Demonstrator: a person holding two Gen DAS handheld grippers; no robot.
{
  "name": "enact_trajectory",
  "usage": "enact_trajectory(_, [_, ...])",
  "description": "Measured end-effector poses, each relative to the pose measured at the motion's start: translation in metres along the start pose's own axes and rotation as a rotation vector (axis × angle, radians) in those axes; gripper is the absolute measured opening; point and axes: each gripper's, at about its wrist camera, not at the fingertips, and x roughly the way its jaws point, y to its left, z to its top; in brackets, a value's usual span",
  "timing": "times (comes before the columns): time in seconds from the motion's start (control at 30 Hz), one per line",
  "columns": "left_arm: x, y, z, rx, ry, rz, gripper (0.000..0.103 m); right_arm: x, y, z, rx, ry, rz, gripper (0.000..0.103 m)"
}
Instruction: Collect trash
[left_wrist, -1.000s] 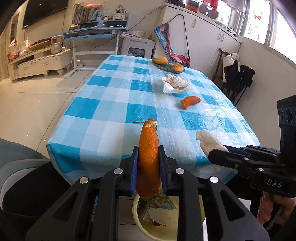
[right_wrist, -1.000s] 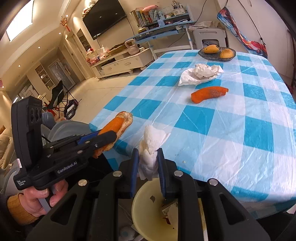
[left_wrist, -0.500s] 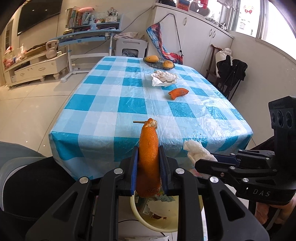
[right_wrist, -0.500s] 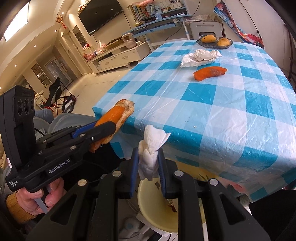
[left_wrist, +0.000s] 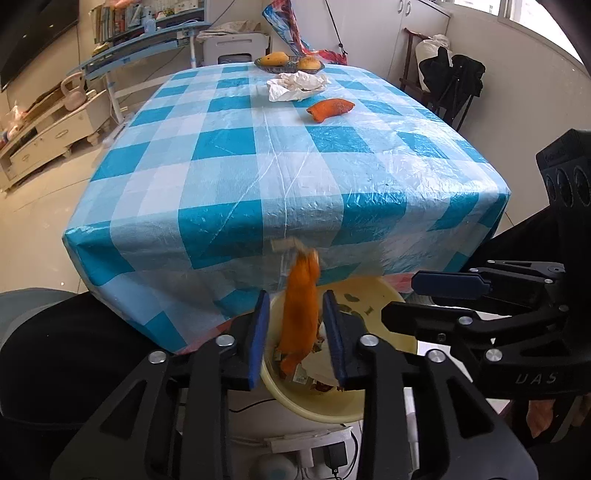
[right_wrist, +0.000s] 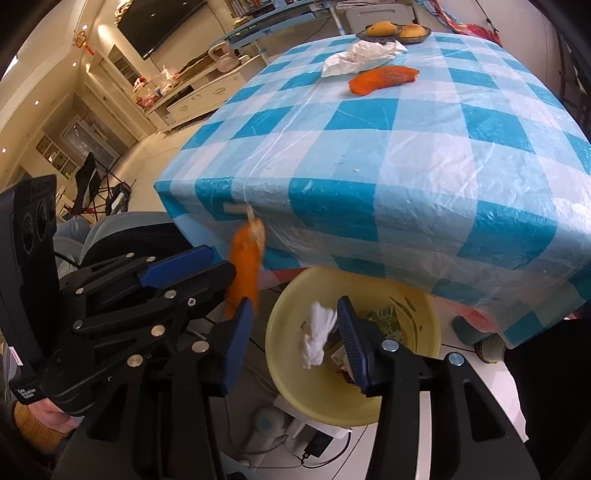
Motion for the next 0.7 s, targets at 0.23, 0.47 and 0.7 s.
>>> enact_trajectory(0.23, [-0.021, 0.017, 0.005, -0.077, -0.137, 0.086, 0.060, -0.011, -0.013, 0.001, 0.090, -0.062, -0.010, 0.061])
enact_trajectory(0.47, [-0.044, 0.040, 0.009, -0.172, -0.276, 0.202, 0.078, -0.009, -0.006, 0.004, 0.032, -0.068, -0.031, 0.064])
enact_trajectory(0.7, [-0.051, 0.054, 0.010, -0.235, -0.312, 0.232, 0.085, -0.003, 0.014, 0.003, -0.093, -0.072, -0.063, 0.064])
